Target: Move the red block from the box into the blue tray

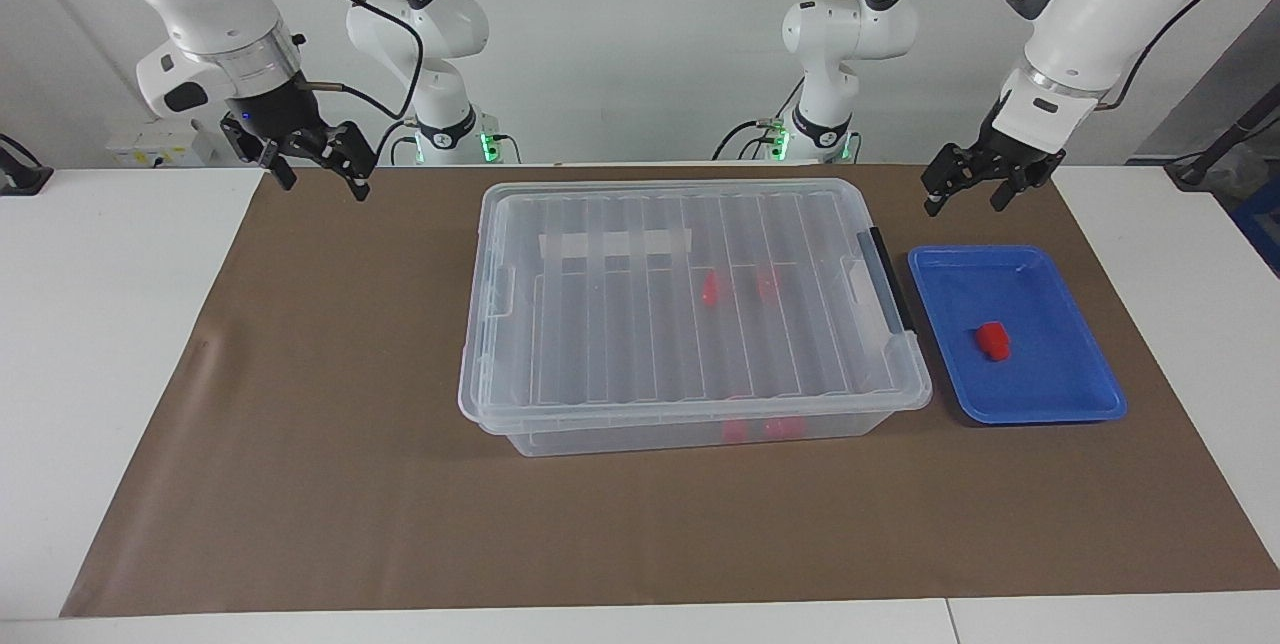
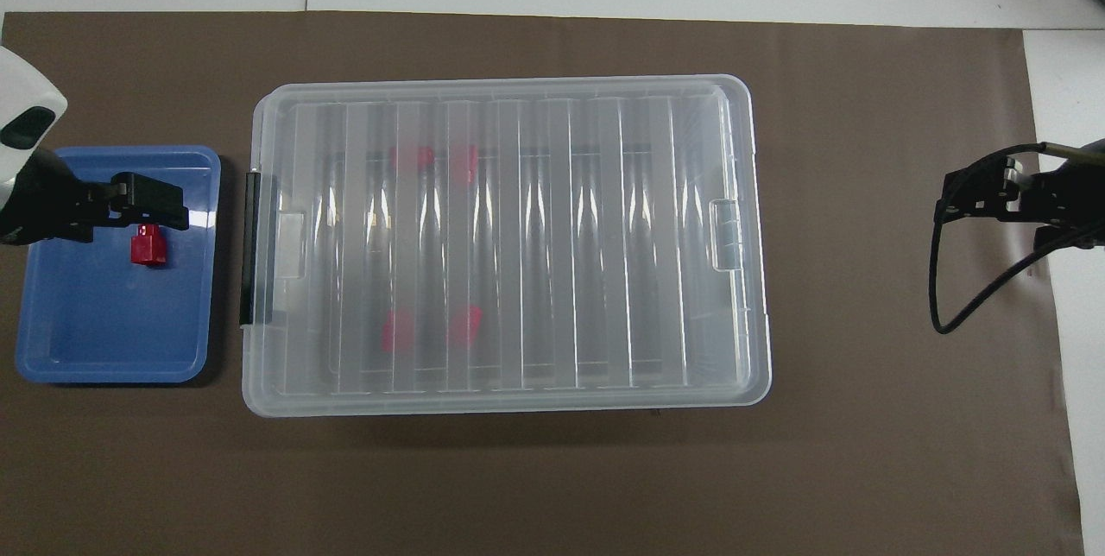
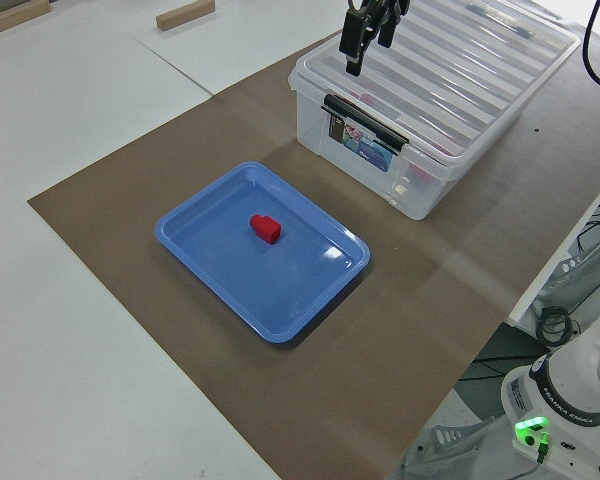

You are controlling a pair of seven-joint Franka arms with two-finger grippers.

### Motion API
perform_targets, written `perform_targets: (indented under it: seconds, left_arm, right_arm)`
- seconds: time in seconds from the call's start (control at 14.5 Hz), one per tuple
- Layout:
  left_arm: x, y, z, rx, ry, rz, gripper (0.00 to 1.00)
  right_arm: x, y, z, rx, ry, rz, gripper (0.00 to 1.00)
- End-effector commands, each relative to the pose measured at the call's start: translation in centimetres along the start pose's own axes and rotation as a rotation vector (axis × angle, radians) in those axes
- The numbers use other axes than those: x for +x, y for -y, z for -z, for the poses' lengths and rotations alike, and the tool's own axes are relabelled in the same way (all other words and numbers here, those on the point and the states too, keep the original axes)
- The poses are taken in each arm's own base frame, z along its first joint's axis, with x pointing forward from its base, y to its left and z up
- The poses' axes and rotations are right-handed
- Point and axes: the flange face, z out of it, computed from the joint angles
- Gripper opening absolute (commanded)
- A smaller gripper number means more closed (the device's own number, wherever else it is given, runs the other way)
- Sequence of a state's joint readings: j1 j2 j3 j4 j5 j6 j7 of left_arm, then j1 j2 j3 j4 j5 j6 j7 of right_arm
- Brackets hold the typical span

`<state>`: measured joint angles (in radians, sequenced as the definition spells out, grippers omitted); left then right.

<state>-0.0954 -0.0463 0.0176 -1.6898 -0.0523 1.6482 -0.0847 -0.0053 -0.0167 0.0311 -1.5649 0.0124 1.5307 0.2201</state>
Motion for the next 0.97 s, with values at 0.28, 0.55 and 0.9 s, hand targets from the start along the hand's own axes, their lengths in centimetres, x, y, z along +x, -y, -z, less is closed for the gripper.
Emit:
perform_targets:
  seconds: [0.28, 0.55, 0.9]
  left_arm:
    - [-0.6, 0.5, 0.0, 0.017, -0.001, -0.057, 1.00]
    - [-0.8, -1.4, 0.1, 0.017, -0.003, -0.089, 1.00]
    - [-0.7, -0.2, 0.0, 0.017, 0.000, -0.069, 1.00]
  right_arm:
    - [-0.7, -0.3, 0.2, -0.009, 0.001, 0.034, 1.00]
    - [-0.7, -0.3, 0.2, -0.009, 0.001, 0.036, 1.00]
    - [-0.7, -0.3, 0.3, -0.009, 0.001, 0.041, 1.00]
